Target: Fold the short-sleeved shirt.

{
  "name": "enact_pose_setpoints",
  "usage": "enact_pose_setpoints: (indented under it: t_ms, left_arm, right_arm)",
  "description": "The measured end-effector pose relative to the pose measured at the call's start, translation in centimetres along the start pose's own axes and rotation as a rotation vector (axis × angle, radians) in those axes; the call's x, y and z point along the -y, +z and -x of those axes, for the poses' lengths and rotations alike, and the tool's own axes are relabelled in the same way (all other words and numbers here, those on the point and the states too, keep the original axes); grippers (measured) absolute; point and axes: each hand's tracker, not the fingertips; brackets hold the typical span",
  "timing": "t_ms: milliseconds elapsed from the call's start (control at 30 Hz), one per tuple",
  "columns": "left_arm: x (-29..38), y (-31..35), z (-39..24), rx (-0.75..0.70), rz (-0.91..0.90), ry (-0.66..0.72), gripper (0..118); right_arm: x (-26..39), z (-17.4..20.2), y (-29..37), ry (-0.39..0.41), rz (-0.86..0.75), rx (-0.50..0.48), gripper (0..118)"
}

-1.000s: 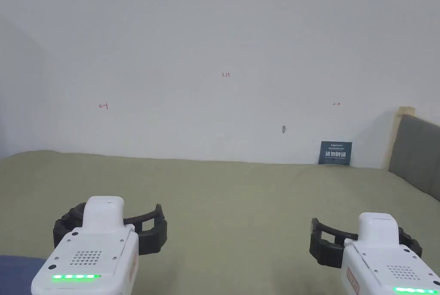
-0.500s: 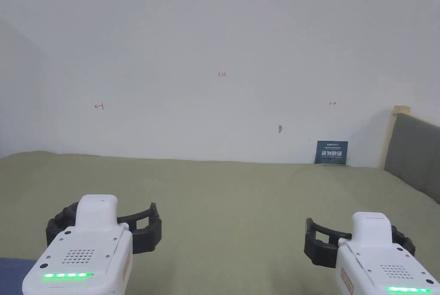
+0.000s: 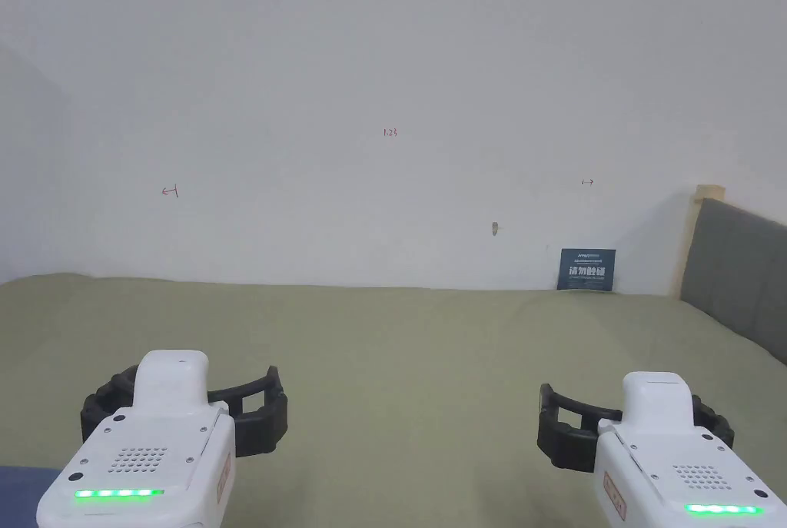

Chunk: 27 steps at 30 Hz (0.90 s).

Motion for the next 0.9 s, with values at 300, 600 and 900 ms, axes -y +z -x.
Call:
enact_pose_setpoints:
  t_ms: [300,600,900]
  left_arm:
    - [0.26,0.09,0.17,0.004,0.025,-0.006,118]
    - [0.19,0.31,0.27,0.009,0.024,-0.002,118]
    - [-0.38,0.58,0.06,0.009,0.02,0.001,118]
  right_arm:
    - [0.24,0.06,0.07,0.004,0.009,-0.004,118]
    - [0.41,0.2,0.28,0.012,0.015,-0.014,118]
    - [0.13,0.13,0.45,0.002,0.007,-0.011,118]
